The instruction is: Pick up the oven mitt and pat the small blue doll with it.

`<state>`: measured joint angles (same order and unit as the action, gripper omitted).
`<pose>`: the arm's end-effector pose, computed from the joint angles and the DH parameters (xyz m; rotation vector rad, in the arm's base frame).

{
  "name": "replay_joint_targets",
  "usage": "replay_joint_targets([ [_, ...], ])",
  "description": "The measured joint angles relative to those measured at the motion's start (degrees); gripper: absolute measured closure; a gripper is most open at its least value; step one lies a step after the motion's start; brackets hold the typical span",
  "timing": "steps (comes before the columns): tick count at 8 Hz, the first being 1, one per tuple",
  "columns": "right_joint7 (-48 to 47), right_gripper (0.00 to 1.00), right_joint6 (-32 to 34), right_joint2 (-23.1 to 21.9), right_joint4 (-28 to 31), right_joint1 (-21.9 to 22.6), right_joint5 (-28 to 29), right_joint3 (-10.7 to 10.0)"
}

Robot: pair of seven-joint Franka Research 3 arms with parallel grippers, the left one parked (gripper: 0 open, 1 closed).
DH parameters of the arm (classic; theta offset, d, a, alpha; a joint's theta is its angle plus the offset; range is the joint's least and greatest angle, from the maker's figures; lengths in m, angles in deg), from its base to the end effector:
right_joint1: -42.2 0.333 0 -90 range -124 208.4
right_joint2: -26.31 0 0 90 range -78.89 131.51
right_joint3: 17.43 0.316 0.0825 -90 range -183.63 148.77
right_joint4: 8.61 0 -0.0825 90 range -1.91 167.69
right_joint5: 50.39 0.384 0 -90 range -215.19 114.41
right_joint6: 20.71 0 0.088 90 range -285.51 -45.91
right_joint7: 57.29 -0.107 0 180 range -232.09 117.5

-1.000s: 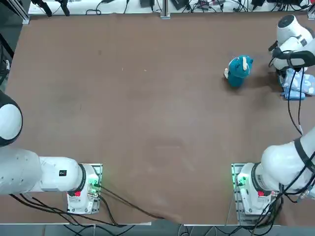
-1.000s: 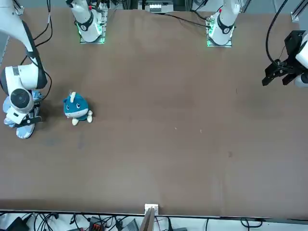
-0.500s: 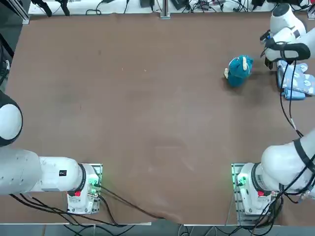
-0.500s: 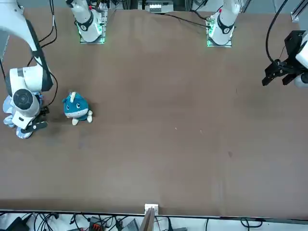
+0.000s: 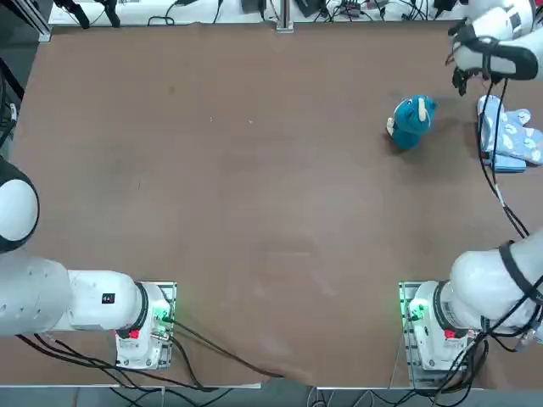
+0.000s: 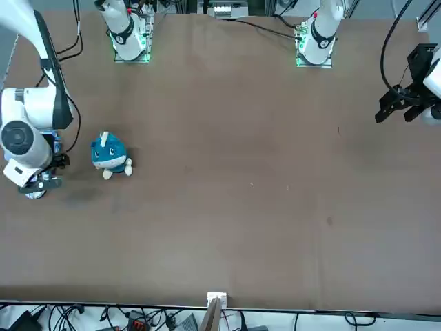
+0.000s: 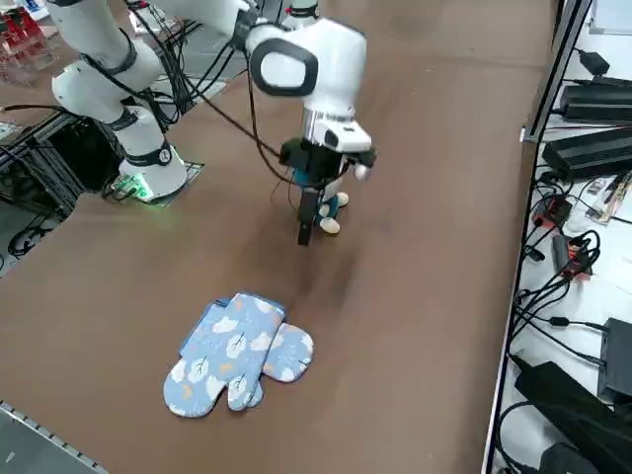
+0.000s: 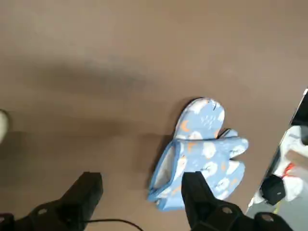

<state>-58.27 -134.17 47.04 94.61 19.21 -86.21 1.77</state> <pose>0.6214 -0.0931 0.3492 2.6901 0.2763 -0.2138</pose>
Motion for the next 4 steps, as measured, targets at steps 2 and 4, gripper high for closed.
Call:
replay_joint_targets([
  [2, 0.0, 0.00, 6.0, -1.8, -5.0, 0.0, 9.2, 1.4],
  [4, 0.1, 0.00, 10.3, -4.5, -8.8, -0.3, 19.1, 1.4],
])
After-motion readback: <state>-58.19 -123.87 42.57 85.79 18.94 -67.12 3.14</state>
